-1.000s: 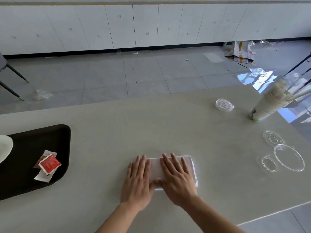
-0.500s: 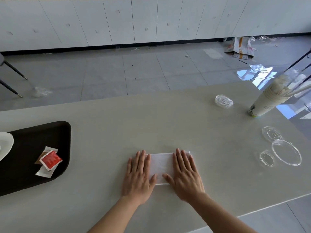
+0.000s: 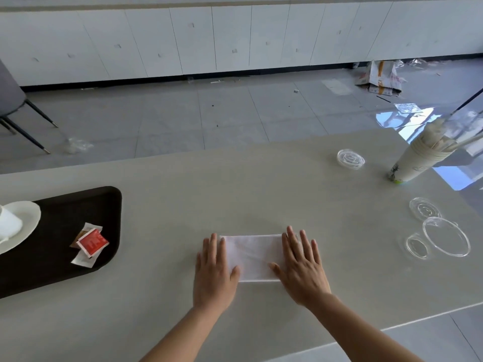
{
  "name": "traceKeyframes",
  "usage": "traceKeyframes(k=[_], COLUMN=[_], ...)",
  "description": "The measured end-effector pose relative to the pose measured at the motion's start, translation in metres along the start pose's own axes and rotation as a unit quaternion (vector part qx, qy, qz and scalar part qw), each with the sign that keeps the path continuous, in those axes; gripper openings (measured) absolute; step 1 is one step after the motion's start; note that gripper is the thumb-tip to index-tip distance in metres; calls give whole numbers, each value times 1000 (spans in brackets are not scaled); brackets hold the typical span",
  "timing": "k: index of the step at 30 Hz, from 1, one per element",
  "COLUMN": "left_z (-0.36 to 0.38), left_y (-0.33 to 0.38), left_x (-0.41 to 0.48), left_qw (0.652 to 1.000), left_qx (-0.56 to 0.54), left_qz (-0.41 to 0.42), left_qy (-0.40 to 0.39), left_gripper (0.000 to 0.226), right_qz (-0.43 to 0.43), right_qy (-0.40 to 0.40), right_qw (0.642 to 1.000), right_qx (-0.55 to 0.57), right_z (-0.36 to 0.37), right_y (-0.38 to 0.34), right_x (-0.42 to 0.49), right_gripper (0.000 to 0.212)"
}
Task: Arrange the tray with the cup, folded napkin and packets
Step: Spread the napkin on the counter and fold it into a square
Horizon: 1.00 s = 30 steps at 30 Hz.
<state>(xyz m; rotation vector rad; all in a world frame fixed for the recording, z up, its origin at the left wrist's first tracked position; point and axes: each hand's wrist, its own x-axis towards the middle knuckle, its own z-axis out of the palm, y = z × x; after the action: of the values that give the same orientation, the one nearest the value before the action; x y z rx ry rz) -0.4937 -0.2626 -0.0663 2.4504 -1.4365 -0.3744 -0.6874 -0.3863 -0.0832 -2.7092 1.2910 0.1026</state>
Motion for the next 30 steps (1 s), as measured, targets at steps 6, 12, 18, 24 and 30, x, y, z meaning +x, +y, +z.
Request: traceKeyframes(k=[6, 12, 18, 24, 30], left_z=[-21, -26, -28, -24, -17], left_y=[-5, 10, 17, 14, 16], left_x=[-20, -19, -7, -5, -11], left_qw=[952, 955, 859, 797, 821], left_qx=[-177, -138, -348, -441, -425], left_qz=[-233, -261, -376, -411, -381], left_qy=[86, 8, -1, -20, -22], left_gripper=[44, 38, 35, 27, 22], right_qz=[-84, 8, 13, 5, 91], right_qy=[102, 18, -8, 41, 10], right_qw=[990, 1000, 1000, 997, 727], right_qx=[51, 18, 11, 70, 680], right_z=[-3, 5, 13, -9, -41], right_y=[-3, -3, 2, -11, -87], right_x=[-17, -24, -25, -21, -1], right_gripper=[65, 81, 84, 83, 66])
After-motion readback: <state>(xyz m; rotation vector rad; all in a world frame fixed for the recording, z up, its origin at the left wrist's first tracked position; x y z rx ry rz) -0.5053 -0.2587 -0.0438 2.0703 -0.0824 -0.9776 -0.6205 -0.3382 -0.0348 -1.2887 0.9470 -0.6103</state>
